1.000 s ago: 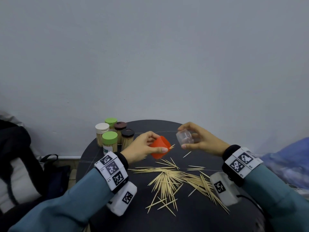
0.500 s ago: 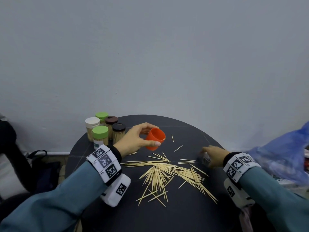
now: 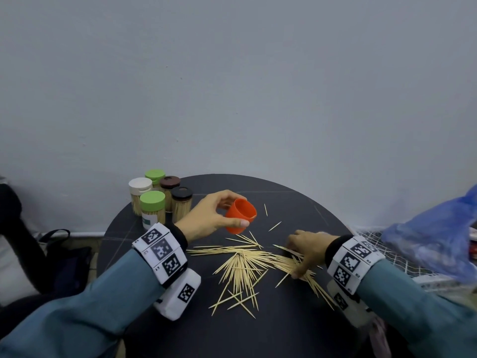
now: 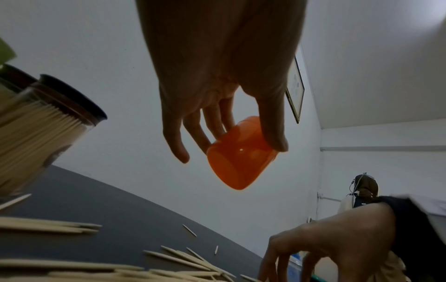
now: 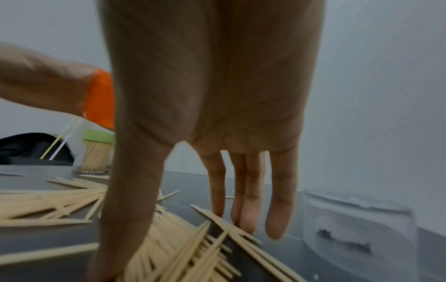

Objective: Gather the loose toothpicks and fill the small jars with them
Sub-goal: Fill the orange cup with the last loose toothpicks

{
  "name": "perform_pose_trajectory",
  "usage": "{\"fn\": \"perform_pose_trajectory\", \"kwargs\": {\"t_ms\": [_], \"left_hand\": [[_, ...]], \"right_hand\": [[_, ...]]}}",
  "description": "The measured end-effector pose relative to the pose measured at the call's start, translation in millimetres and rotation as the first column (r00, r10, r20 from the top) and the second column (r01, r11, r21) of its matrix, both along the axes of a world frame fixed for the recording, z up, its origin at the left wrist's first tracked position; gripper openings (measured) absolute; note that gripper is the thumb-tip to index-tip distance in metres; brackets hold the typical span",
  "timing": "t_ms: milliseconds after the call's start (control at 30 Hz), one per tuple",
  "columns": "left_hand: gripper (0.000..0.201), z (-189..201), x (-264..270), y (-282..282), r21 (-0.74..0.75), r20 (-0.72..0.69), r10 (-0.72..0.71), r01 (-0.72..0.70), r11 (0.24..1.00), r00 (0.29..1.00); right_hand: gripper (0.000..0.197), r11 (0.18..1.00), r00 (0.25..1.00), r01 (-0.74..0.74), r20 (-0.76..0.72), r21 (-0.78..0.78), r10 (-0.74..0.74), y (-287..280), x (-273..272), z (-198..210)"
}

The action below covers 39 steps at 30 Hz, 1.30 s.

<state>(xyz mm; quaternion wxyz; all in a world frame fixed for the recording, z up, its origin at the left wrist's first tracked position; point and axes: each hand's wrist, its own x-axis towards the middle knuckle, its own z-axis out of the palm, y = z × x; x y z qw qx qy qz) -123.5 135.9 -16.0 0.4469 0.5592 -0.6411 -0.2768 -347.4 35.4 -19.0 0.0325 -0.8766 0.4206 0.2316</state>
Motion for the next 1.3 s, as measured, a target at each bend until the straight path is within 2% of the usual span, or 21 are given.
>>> {"fn": "perform_pose_trajectory", "kwargs": {"t_ms": [333,767,900,1067,1200,1233,1300], "left_hand": [[0.045,-1,-1,-1,0.002,-0.005,0.001,-0.001,1.000,1.000],[0.047,-2,0,-1,0.016,-0.002,0.006,-0.006,1.000,1.000],[0.047,-2,0,-1,0.019,0.007,0.009,-0.009,1.000,1.000],[0.050,-3,1,-2,0.026,0.023,0.012,-0.013,1.000,1.000],[0.050,-4,2,-3,0.031,0.025,0.017,-0.018,0.999,1.000],[0.050,-5,2,-4,0.032,0.023,0.015,-0.016,0.999,1.000],[0.051,-6,3,-4,0.035,0.020,0.013,-0.014,0.999,1.000]], "right_hand": [[0.047,0.999,0.981,0.022,0.192,-0.030,-0.015,5,-6,-14],[0.036,0.993,0.985,0.107,0.143,-0.049,-0.099,12,22,-20],[0.035,0.994,0.990,0.099,0.108,-0.053,-0.093,12,25,-21],[0.034,0.996,0.989,0.075,0.135,-0.041,-0.069,15,27,-8],[0.030,0.993,0.960,0.101,0.254,0.058,-0.113,8,27,1],[0.028,0.986,0.935,0.113,0.322,0.126,-0.148,5,27,2],[0.020,0.942,0.837,0.139,0.473,0.305,-0.277,2,28,4]]}}
